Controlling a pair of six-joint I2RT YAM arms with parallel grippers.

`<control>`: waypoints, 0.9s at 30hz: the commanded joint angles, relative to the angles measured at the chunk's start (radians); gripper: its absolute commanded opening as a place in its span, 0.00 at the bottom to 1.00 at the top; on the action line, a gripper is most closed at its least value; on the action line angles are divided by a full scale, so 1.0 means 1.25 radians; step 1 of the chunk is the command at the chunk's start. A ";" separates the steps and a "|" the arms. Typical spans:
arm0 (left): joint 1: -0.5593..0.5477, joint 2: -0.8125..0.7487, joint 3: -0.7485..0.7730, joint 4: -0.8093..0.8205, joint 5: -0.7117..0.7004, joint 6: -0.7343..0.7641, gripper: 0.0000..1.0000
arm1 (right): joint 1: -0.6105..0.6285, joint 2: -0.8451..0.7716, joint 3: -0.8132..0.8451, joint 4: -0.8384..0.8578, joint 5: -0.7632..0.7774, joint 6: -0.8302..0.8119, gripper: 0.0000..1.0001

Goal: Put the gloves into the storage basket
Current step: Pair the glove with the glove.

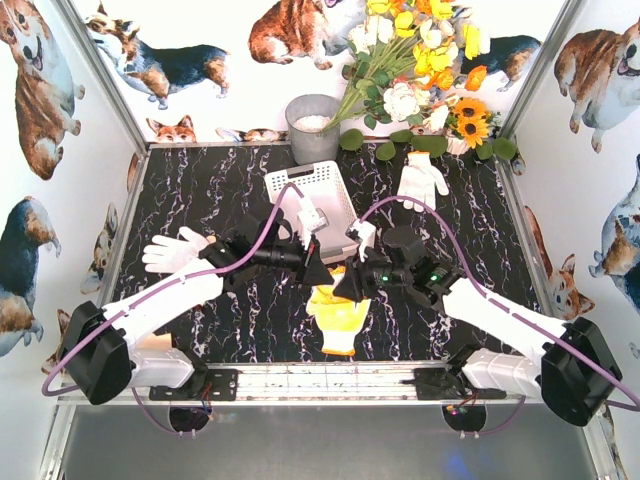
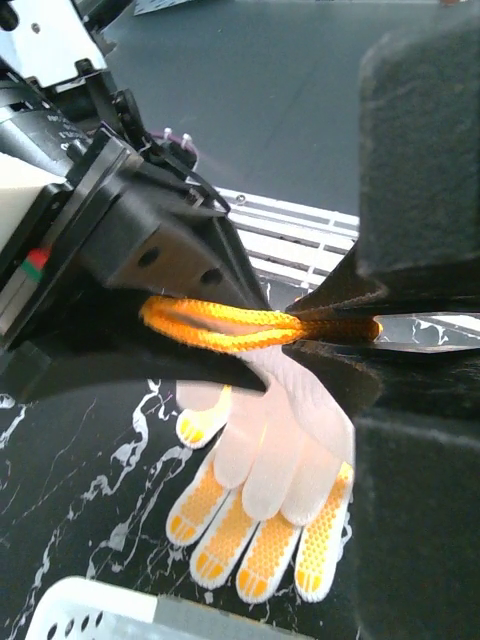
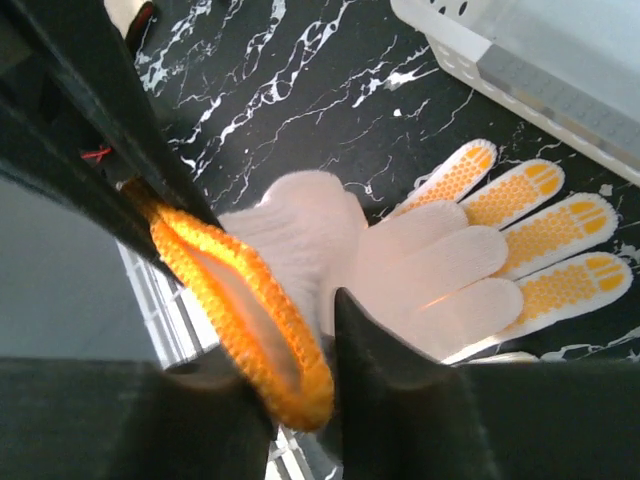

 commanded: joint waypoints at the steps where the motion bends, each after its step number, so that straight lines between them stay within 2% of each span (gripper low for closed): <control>1: -0.001 -0.038 -0.006 0.057 -0.058 -0.034 0.00 | -0.002 -0.005 0.046 0.066 -0.026 0.060 0.06; 2: -0.001 -0.046 -0.009 0.061 -0.076 -0.040 0.05 | -0.002 -0.008 0.047 0.063 -0.012 0.073 0.00; 6: 0.000 -0.095 -0.018 0.059 -0.160 -0.046 0.36 | -0.002 -0.038 0.056 0.059 0.045 0.105 0.00; 10: 0.004 -0.149 -0.047 0.069 -0.220 -0.038 0.54 | -0.006 -0.072 0.084 0.025 0.121 0.103 0.00; 13: 0.005 -0.173 -0.077 0.064 -0.265 -0.036 0.74 | -0.013 -0.078 0.120 -0.019 0.136 0.087 0.00; 14: 0.005 -0.175 -0.083 0.055 -0.281 -0.039 0.78 | -0.017 -0.076 0.131 -0.033 0.141 0.078 0.00; 17: 0.005 -0.181 -0.107 0.066 -0.272 -0.066 0.78 | -0.032 -0.070 0.152 -0.065 0.157 0.059 0.00; 21: 0.005 -0.183 -0.183 0.141 -0.242 -0.152 0.76 | -0.069 -0.067 0.155 -0.048 0.131 0.053 0.00; 27: 0.005 -0.178 -0.225 0.181 -0.279 -0.243 0.75 | -0.109 -0.062 0.161 -0.048 0.100 -0.014 0.00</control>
